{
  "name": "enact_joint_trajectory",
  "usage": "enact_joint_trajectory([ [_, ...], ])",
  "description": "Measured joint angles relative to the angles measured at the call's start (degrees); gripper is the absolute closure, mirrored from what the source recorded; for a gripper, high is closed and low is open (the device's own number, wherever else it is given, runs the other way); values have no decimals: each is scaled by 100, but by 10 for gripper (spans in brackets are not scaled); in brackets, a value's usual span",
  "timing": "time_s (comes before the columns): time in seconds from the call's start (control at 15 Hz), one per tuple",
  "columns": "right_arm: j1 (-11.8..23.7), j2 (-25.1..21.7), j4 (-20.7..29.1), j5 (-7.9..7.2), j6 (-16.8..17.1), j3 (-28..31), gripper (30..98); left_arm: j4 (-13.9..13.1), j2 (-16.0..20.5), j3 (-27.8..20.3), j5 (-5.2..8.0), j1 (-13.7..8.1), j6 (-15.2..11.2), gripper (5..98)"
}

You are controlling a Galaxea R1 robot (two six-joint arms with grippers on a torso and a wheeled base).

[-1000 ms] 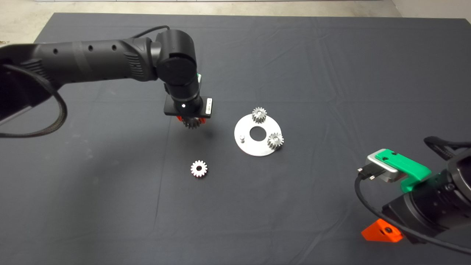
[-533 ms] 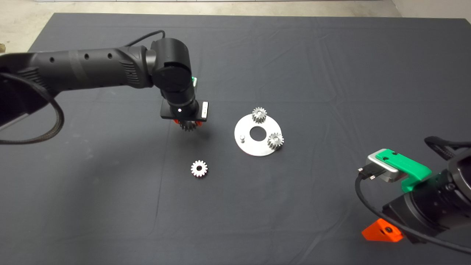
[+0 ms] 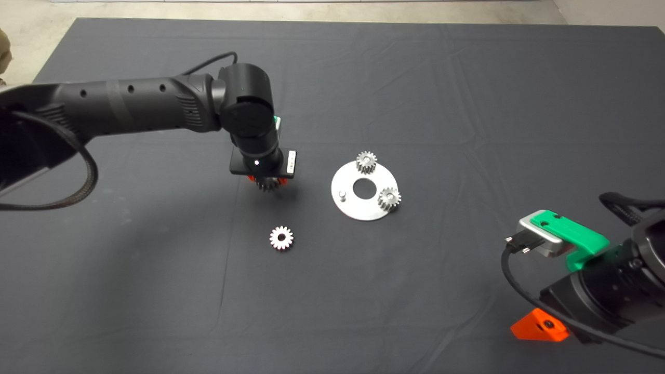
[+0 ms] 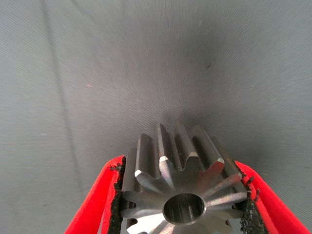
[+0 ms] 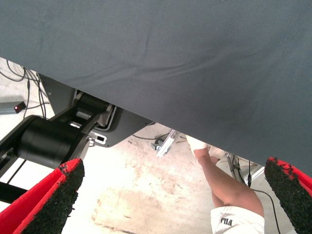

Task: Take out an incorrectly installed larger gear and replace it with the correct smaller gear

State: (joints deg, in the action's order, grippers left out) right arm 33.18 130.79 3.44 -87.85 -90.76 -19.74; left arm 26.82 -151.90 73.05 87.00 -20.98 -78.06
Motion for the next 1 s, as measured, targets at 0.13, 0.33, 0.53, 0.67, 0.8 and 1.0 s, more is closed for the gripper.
enact_joint_trajectory([
  [0.13, 0, 0, 0, -2, 0, 0, 308, -12, 0, 38, 4, 20, 9, 583],
  [0.33, 1, -1, 0, -5, 0, 0, 308, 2, 1, 156, 6, 80, 20, 583],
  [0.53, 0, 0, 0, 0, 0, 0, 308, -1, 0, 156, 6, 148, 22, 583],
  [0.67, 0, 0, 0, -2, 0, 0, 308, 2, -12, 156, 4, 144, 22, 583],
  [0.8, 2, 0, 0, -2, 0, 0, 308, -1, -30, 156, 4, 146, 22, 583],
  [1.0, 0, 0, 0, -2, 0, 0, 308, 0, -31, 155, 4, 146, 22, 582],
])
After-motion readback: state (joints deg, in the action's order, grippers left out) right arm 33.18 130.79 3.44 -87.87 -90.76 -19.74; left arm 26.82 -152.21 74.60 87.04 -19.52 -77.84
